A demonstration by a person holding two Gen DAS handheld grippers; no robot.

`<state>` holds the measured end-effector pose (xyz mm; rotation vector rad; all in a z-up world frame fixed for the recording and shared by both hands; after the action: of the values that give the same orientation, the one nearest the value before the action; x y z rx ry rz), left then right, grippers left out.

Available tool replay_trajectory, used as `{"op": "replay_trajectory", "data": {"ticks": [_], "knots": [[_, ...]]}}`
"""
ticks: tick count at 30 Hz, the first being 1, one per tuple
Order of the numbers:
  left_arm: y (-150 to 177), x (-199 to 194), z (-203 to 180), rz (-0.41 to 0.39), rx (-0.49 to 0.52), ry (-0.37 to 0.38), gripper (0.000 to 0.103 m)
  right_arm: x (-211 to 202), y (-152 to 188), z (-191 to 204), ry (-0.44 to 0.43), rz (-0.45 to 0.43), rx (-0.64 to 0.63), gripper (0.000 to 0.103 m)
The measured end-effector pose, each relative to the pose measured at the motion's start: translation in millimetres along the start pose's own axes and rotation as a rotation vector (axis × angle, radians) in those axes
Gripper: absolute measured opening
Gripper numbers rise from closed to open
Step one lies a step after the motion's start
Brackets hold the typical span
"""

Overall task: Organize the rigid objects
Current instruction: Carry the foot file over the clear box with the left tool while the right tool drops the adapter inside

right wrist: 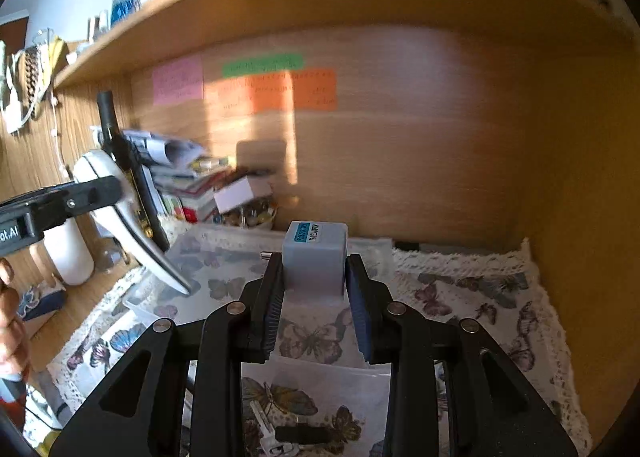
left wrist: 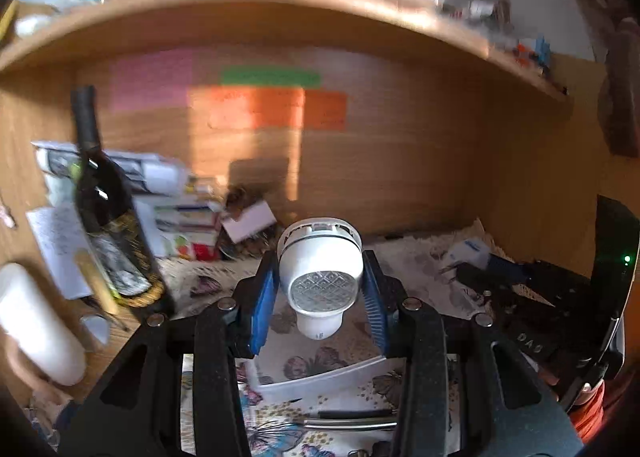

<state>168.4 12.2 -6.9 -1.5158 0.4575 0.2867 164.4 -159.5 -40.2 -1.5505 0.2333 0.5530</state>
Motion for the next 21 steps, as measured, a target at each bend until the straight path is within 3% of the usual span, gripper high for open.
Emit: {"op": "replay_trajectory", "data": {"ticks": [6,12,21], "knots": [[25.4,49.0,-16.1,0.125,0.027,0.057,0.040,34.7,16.6,0.6,0.017,0.094,-0.031,0.028],[30.0,47.8,-17.8,0.101,0.051,0.055,0.041,54.9,26.3,-1.1,0.013,0.153,-0.031,0.028],[39.8,54.2,9.2,0.140,0.025,0.012,0.044,69.3,35.9,4.2,0.007,0.208,-0.049,0.028]]}}
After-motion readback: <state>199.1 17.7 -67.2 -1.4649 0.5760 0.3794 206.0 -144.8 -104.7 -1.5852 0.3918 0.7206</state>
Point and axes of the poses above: each gripper's, at about its wrist camera, not at the fingertips, and x roughly the way its jaws point, z to its left, y to its underside, the point moved 4 cm from there along x, roughly the way its jaws point, and after that the axes turned 6 degrees about x, right-handed, at the moved point
